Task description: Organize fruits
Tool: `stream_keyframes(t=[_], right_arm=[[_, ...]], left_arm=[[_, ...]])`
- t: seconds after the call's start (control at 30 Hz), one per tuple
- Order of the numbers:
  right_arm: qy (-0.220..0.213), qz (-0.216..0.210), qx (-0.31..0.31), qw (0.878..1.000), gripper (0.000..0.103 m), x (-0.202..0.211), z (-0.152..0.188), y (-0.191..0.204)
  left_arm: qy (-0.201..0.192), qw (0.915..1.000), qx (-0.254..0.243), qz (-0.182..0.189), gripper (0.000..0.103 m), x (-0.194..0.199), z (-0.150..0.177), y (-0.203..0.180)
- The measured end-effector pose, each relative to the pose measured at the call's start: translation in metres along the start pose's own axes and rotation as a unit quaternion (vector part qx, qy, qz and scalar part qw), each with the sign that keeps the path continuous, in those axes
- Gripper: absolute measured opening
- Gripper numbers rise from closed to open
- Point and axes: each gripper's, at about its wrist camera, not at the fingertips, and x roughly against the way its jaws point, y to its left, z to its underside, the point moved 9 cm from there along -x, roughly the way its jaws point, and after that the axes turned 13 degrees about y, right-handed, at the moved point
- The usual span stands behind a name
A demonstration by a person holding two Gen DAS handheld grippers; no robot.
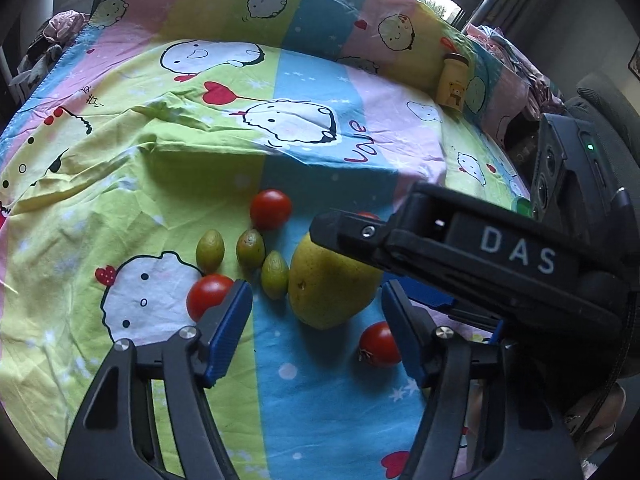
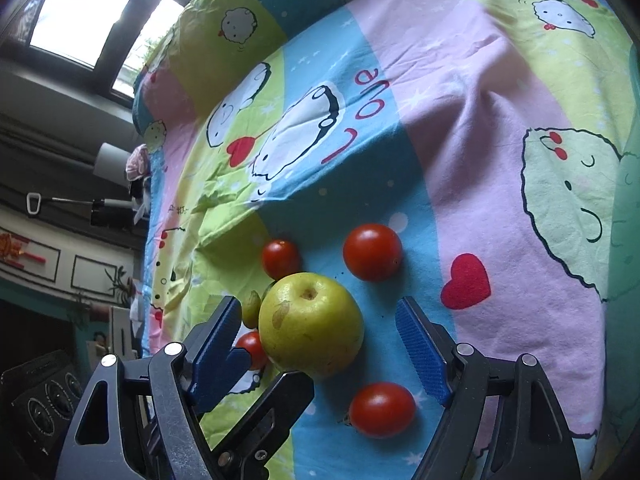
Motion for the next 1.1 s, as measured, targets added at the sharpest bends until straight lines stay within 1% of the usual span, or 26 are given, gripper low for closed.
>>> stream_keyframes(t=[0.07,0.1,0.13,0.2,0.23,0.27,0.33,0.43,0.5,0.53,0.6,0.67,0.73,0.8,0.9,1.1], right_arm=[[0.010,-0.001,-0.003,1.000,0.072,-0.006,0.000,-0.001],[0.006,-0.003,-0.001,1.000,0.069,-0.007,-0.001,0.000],[0.007,-0.003,-0.001,1.000,0.069,-0.008,-0.001,0.000],[0.007,-0.007,0.001,1.000,0.066,-0.009,-0.001,0.001],[0.010,-0.013,0.002,1.000,0.063,-0.010,-0.001,0.002],[0.017,-0.026,0.002,1.000,0.059,-0.012,0.001,0.004],[0.015,-0.027,0.004,1.000,0.059,-0.012,0.001,0.004],[0.010,-0.018,0.004,1.000,0.059,-0.010,0.002,0.005],[0.003,-0.012,0.006,1.000,0.059,-0.006,0.003,0.006],[-0.001,-0.012,0.007,1.000,0.059,-0.003,0.004,0.007],[-0.012,-0.008,0.011,1.000,0.059,0.006,0.007,0.008],[-0.024,-0.014,0.015,1.000,0.059,0.018,0.010,0.010],[-0.046,-0.021,0.021,0.998,0.059,0.033,0.011,0.012],[-0.067,-0.017,0.023,0.997,0.059,0.048,0.013,0.010],[-0.088,-0.021,0.020,0.996,0.059,0.066,0.017,0.006],[-0.141,-0.019,0.013,0.990,0.059,0.111,0.023,-0.004]], left_arm=[[0.005,1.0000,0.000,-0.003,0.059,-0.003,0.000,0.001],[0.007,1.0000,-0.001,-0.001,0.057,-0.005,0.000,0.000],[0.008,1.0000,-0.002,0.005,0.055,-0.006,0.000,-0.001],[0.011,0.9998,-0.003,0.019,0.048,-0.007,0.000,-0.004],[0.010,0.9996,-0.005,0.025,0.046,-0.006,0.000,-0.005],[0.009,0.9997,-0.004,0.022,0.044,-0.006,0.000,-0.005],[0.007,0.9997,-0.008,0.021,0.044,-0.005,0.001,-0.006],[0.008,0.9996,-0.010,0.026,0.042,-0.003,0.001,-0.009],[-0.002,0.9996,-0.018,0.024,0.041,0.002,0.001,-0.014],[-0.009,0.9994,-0.023,0.024,0.041,0.007,0.001,-0.017],[-0.033,0.9984,-0.038,0.026,0.036,0.019,-0.001,-0.026],[-0.052,0.9966,-0.062,0.017,0.036,0.031,-0.001,-0.037],[-0.067,0.9943,-0.080,0.021,0.036,0.039,-0.001,-0.047],[-0.074,0.9924,-0.094,0.029,0.036,0.043,0.000,-0.057],[-0.087,0.9888,-0.118,0.029,0.036,0.050,0.001,-0.075],[-0.117,0.9781,-0.165,0.050,0.036,0.066,0.004,-0.113]])
